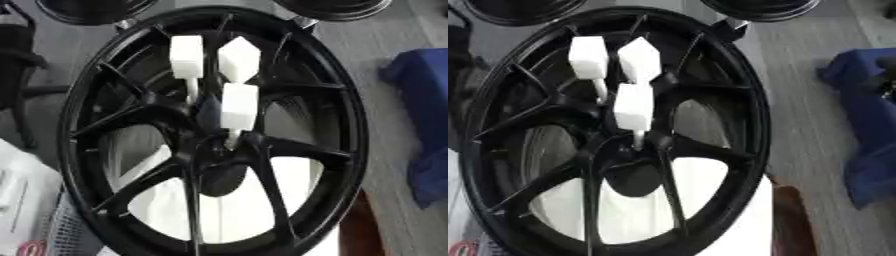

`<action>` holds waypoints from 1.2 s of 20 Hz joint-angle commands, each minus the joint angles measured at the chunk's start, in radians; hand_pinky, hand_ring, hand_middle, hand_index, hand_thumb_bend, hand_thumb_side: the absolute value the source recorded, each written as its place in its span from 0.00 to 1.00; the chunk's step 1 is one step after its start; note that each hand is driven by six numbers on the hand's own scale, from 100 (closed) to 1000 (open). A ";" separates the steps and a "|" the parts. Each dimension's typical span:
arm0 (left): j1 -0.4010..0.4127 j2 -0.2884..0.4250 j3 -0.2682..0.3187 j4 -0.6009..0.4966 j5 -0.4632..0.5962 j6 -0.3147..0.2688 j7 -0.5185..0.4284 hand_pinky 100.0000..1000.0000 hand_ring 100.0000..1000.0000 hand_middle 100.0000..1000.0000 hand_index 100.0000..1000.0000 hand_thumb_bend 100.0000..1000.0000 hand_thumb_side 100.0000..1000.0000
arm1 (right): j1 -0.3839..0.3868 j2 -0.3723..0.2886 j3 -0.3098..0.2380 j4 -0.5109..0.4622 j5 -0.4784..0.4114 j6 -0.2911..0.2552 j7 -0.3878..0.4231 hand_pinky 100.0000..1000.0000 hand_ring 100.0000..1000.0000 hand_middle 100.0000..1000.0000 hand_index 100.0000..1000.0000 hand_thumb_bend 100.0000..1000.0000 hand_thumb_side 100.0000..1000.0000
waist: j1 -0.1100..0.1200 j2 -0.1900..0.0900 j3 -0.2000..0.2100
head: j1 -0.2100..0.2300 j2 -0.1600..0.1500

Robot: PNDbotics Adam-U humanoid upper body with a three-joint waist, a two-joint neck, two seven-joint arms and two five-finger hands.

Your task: Pull the pin out of the wheel hub.

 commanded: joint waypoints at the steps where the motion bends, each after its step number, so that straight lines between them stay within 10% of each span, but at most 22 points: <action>1: -0.003 0.028 0.015 -0.022 0.023 -0.001 0.039 0.75 0.72 0.62 0.71 0.36 0.67 | -0.005 -0.020 -0.007 -0.014 -0.001 0.000 0.001 0.81 0.59 0.55 0.78 0.00 0.79 | 0.000 -0.029 0.000 | 0.003 -0.010; 11: -0.045 -0.026 -0.031 -0.236 0.025 -0.095 0.115 0.67 0.59 0.50 0.63 0.25 0.57 | -0.016 -0.034 -0.002 -0.018 -0.029 -0.009 -0.008 0.81 0.59 0.54 0.78 0.00 0.76 | -0.008 -0.037 -0.007 | 0.015 -0.012; 24: -0.069 -0.288 -0.122 -0.449 -0.070 -0.231 0.112 0.67 0.60 0.51 0.65 0.26 0.57 | -0.041 -0.019 0.002 -0.020 -0.049 -0.005 -0.004 0.81 0.59 0.54 0.78 0.00 0.76 | -0.025 -0.025 -0.024 | 0.036 -0.019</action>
